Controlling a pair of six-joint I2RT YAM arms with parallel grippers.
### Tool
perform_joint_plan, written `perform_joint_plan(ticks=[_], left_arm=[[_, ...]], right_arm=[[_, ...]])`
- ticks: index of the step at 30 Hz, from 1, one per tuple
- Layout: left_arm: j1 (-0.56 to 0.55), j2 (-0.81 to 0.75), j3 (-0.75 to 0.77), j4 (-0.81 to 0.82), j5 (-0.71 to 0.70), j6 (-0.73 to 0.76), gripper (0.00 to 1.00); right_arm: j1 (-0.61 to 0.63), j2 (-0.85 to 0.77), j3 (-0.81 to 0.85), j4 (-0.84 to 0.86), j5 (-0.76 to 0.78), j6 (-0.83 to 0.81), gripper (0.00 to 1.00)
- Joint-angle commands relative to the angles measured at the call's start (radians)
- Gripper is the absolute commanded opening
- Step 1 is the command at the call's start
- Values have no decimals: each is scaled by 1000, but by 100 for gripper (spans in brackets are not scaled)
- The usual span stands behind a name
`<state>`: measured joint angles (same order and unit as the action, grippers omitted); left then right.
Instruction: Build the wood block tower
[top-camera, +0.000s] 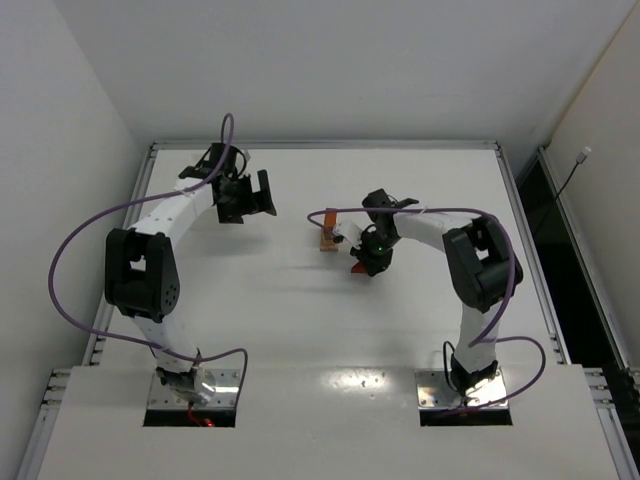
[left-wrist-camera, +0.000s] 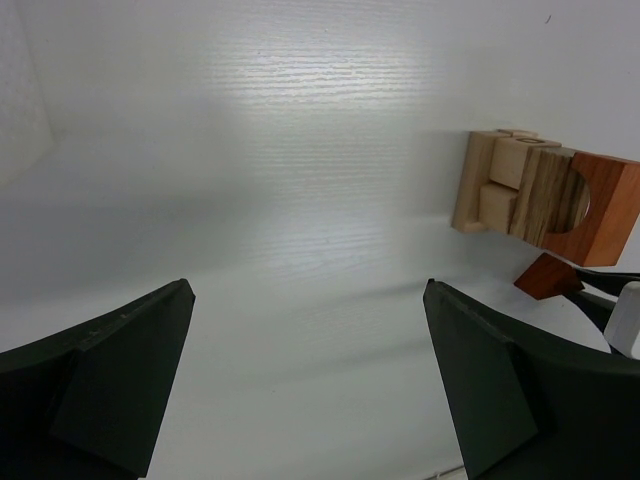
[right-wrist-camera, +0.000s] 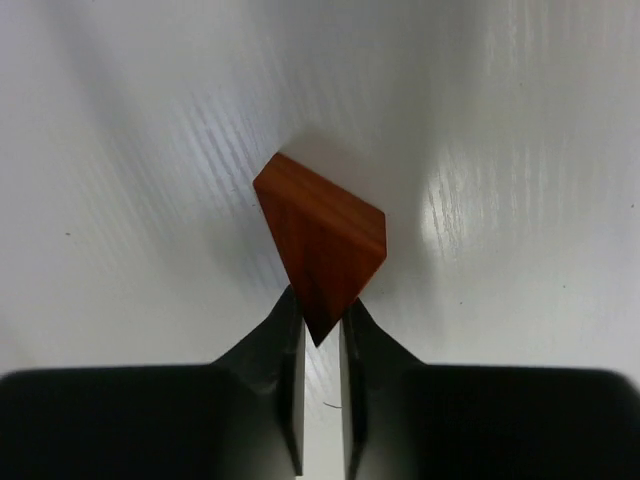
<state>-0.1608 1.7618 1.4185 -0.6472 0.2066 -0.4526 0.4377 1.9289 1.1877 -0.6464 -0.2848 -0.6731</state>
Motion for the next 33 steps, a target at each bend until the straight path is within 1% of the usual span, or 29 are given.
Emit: perform_joint_plan(ticks=[1,4,8,14,16,17,18,19,20,21,23,24,25,26,28,29,30,31,32,33], left_arm=[[14,-2,34,8,13,9,100],[14,-13,8,8,13,0,100],[14,-47,-39,27,36,-9,100],[14,-94,-93,37,48,-20,100],[14,-104,-93,46,89,-20,100],[14,-104,-93,46,105,-20,100],[14,-116,-93,55,122,-11,100],[14,-131,-93,67,173,-11,100],[14,-131,-93,67,209,0,100],[14,-143,-93,78,306,11,100],[14,-159,-61,87,408,20,100],[23,-159,-49,101,463,34,100],[23,-159,-30,113,584,46,100],[23,-168,3,122,634,46,100],[23,-177,17,153,718,20,100],[23,-189,29,203,800,5,100],[12,-190,30,233,841,-14,95],[3,-202,4,310,913,-68,94],[3,-202,3,345,931,-95,92],[-9,-214,-7,362,932,-113,87]], right_arm=[[12,2,-2,21,-8,6,0],[12,-7,-28,21,-8,6,0],[12,-99,-112,62,-17,15,0],[1,-332,-215,148,-16,67,0],[1,-393,-246,181,-4,81,0],[1,-462,-258,203,22,92,0],[1,-497,-272,226,32,102,0],[1,-534,-299,252,45,125,0],[1,-573,-313,319,82,138,0],[1,-643,-339,353,105,148,0],[10,-706,-362,460,168,148,0],[10,-734,-373,497,180,148,0],[10,-760,-393,534,191,148,0],[10,-801,-393,589,202,148,0],[10,-826,-404,637,202,148,0],[10,-826,-404,648,169,148,0],[10,-835,-404,668,145,139,0],[10,-835,-404,685,83,139,0],[10,-846,-404,700,53,139,0],[10,-846,-404,715,24,139,0]])
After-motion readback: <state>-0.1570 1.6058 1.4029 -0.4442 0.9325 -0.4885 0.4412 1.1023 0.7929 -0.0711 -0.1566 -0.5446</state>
